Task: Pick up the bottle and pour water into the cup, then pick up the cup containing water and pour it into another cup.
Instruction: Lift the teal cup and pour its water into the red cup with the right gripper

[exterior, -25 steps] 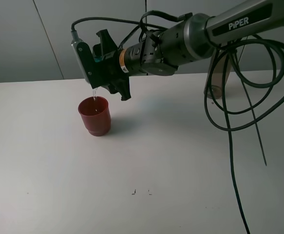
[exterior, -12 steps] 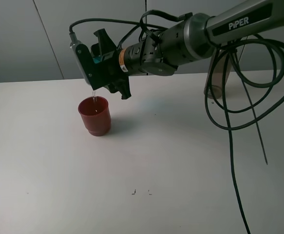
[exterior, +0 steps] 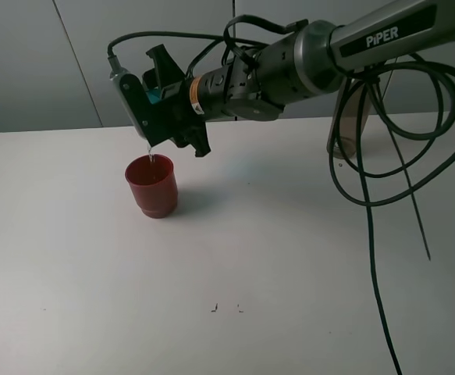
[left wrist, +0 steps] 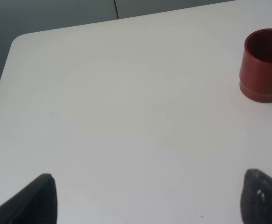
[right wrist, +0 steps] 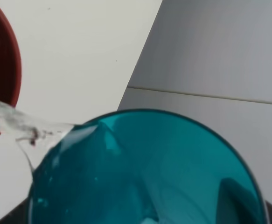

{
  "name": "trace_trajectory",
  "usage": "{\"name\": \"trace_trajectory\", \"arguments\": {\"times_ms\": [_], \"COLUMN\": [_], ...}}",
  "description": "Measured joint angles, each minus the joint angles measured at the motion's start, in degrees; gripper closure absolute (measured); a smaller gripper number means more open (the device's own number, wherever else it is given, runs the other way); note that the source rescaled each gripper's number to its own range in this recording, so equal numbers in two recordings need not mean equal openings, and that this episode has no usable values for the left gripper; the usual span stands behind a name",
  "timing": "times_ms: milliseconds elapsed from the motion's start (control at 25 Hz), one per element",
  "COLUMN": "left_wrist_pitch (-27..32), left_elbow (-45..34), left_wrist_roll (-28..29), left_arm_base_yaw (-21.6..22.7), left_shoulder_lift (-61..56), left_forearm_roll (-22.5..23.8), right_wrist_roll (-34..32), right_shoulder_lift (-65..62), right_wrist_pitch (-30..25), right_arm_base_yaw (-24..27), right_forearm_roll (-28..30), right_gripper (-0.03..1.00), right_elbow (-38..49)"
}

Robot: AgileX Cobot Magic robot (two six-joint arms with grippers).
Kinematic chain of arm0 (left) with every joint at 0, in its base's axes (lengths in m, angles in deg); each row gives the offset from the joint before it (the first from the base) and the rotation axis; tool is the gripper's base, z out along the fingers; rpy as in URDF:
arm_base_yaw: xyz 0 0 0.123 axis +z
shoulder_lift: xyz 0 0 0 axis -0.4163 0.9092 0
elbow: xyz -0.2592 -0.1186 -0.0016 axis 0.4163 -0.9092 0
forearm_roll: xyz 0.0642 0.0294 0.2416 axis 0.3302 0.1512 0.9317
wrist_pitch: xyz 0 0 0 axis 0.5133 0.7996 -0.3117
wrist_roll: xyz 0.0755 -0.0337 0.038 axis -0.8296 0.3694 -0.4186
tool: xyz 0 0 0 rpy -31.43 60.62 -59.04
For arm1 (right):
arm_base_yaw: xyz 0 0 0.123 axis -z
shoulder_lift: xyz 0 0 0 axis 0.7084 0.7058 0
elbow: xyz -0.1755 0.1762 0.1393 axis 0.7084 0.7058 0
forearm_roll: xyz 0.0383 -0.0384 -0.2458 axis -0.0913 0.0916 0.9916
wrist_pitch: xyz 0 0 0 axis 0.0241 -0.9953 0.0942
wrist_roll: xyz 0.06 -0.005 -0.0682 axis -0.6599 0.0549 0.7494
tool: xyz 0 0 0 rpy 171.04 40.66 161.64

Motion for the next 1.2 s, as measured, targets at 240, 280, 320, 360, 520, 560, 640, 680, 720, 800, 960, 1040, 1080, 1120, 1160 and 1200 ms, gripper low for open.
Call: {"name": "trace_trajectory", "arguments": {"times_ms": [240,280,320,360,520,560,640,680,720,800,960,1040,1080,1120,1160,1200], "left_wrist_pitch": [0.00,0.00,0.00,0.00,0.00,0.00,0.00,0.00,0.00,0.00,0.00,0.00,0.00,0.00,0.00,0.00], "left_elbow": [0.00,0.00,0.00,0.00,0.00,0.00,0.00,0.00,0.00,0.00,0.00,0.00,0.00,0.00,0.00,0.00], "left_wrist_roll": [0.00,0.00,0.00,0.00,0.00,0.00,0.00,0.00,0.00,0.00,0.00,0.00,0.00,0.00,0.00,0.00], "left_arm_base_yaw": [0.00,0.00,0.00,0.00,0.00,0.00,0.00,0.00,0.00,0.00,0.00,0.00,0.00,0.00,0.00,0.00], "left_shoulder_lift": [0.00,0.00,0.00,0.00,0.00,0.00,0.00,0.00,0.00,0.00,0.00,0.00,0.00,0.00,0.00,0.00], "left_forearm_roll": [0.00,0.00,0.00,0.00,0.00,0.00,0.00,0.00,0.00,0.00,0.00,0.00,0.00,0.00,0.00,0.00], "right_wrist_roll": [0.55,0.68,0.98,1.08,2.06,2.18,2.71,3.11,3.38,4.28,5.86,6.55,7.06,7.48,7.95,8.39], "right_shoulder_lift": [0.00,0.00,0.00,0.00,0.00,0.00,0.00,0.00,0.00,0.00,0.00,0.00,0.00,0.00,0.00,0.00], "right_wrist_pitch": [0.99,1.13,1.22,1.22,1.36,1.36,1.36,1.36,1.36,1.36,1.36,1.36,1.36,1.36,1.36,1.36], "right_arm_base_yaw": [0.00,0.00,0.00,0.00,0.00,0.00,0.00,0.00,0.00,0.00,0.00,0.00,0.00,0.00,0.00,0.00], "right_forearm_roll": [-0.03,-0.13,-0.12,-0.12,-0.39,-0.66,-1.11,-1.09,-1.09,-1.09,-1.09,-1.09,-1.09,-1.09,-1.09,-1.09], "right_gripper": [0.86,0.86,0.86,0.86,0.86,0.86,0.86,0.86,0.86,0.86,0.86,0.86,0.86,0.86,0.86,0.86], "right_elbow": [-0.67,-0.67,-0.67,-0.67,-0.67,-0.67,-0.67,-0.67,-0.67,-0.67,-0.67,-0.67,-0.67,-0.67,-0.67,-0.67]}}
